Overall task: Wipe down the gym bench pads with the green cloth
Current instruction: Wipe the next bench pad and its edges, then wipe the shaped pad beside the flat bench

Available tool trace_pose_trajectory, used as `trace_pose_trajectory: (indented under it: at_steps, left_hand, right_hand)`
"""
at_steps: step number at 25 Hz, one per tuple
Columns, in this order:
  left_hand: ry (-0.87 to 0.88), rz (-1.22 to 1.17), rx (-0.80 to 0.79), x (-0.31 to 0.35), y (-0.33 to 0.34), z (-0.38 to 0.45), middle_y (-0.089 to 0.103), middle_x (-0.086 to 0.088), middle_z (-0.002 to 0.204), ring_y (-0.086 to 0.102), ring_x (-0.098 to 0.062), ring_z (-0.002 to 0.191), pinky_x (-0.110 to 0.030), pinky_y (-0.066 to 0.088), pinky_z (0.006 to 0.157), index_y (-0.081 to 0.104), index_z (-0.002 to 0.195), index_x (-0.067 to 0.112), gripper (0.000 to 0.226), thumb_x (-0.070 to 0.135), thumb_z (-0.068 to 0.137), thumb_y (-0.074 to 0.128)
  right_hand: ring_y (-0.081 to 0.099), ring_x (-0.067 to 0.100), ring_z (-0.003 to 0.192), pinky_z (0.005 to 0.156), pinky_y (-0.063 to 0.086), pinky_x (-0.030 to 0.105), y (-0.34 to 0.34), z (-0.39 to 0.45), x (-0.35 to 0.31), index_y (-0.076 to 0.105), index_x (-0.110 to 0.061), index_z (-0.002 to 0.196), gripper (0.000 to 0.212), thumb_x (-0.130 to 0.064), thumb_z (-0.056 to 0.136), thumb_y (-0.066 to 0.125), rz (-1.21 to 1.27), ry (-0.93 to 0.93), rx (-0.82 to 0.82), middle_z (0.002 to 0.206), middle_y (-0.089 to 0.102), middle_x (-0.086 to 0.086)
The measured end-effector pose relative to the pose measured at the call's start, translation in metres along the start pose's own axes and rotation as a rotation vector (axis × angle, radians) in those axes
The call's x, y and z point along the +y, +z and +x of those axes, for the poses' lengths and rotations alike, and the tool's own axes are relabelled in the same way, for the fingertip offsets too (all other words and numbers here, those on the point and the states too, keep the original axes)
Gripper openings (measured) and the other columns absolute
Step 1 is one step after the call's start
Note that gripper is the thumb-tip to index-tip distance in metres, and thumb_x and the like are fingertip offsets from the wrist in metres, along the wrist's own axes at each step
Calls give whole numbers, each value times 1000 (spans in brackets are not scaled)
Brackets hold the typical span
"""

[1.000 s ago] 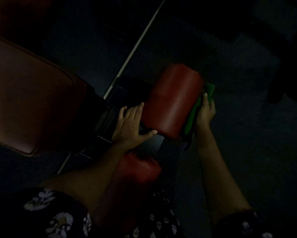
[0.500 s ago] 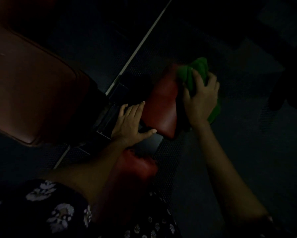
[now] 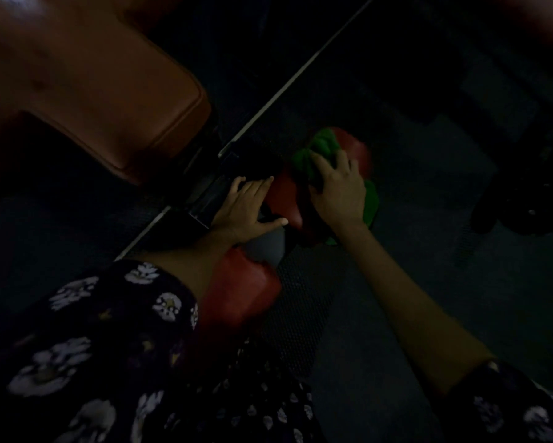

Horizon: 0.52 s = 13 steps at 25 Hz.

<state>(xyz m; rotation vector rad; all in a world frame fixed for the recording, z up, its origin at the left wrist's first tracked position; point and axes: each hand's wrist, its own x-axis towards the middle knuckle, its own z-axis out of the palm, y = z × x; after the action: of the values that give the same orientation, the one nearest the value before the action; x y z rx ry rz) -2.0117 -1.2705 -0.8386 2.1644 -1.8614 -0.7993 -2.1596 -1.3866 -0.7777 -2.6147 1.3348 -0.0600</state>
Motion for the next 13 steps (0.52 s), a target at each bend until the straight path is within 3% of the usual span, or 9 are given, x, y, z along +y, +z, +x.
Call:
trace_pose_trajectory:
  at_steps: [3, 5, 7, 10, 13]
  left_hand:
    - [-14, 19, -47, 3, -7, -2, 34, -10, 149, 34, -21, 135, -39, 3, 115, 20, 148, 6, 115, 88, 69, 7]
    - [-67, -19, -165, 10, -23, -5, 21, -10, 155, 22, -22, 141, -38, 1, 117, 10, 150, 8, 95, 74, 84, 28]
    - [-133, -179, -205, 30, -46, -24, 17, -10, 155, 26, -27, 138, -37, 16, 116, 11, 149, 9, 80, 51, 92, 48]
    - [-25, -347, -29, 64, -81, -80, 35, -12, 141, 45, -27, 122, -30, 39, 100, 36, 138, 4, 51, 25, 95, 53]
    - [152, -264, 156, 81, -114, -138, 47, -12, 131, 50, -21, 115, -24, 39, 95, 54, 123, -1, 35, 21, 96, 52]
  right_hand:
    - [46, 36, 112, 78, 45, 40, -6, -25, -4, 45, -20, 138, 52, -26, 88, 57, 73, 85, -88, 133, 41, 17]
    - [49, 35, 115, 87, 45, 39, -17, -31, -6, 47, -20, 137, 52, -25, 87, 59, 241, 172, -101, 132, 44, 16]
    - [50, 30, 118, 96, 44, 36, -39, -40, -18, 50, -18, 135, 51, -22, 85, 62, 497, 282, -18, 131, 51, 14]
    - [54, 21, 114, 93, 43, 26, -83, -49, -43, 57, -13, 128, 46, -16, 82, 64, 732, 242, 115, 124, 59, 8]
    - [57, 20, 109, 93, 47, 33, -128, -43, -77, 58, -15, 125, 45, -20, 81, 66, 787, 104, 116, 118, 61, 7]
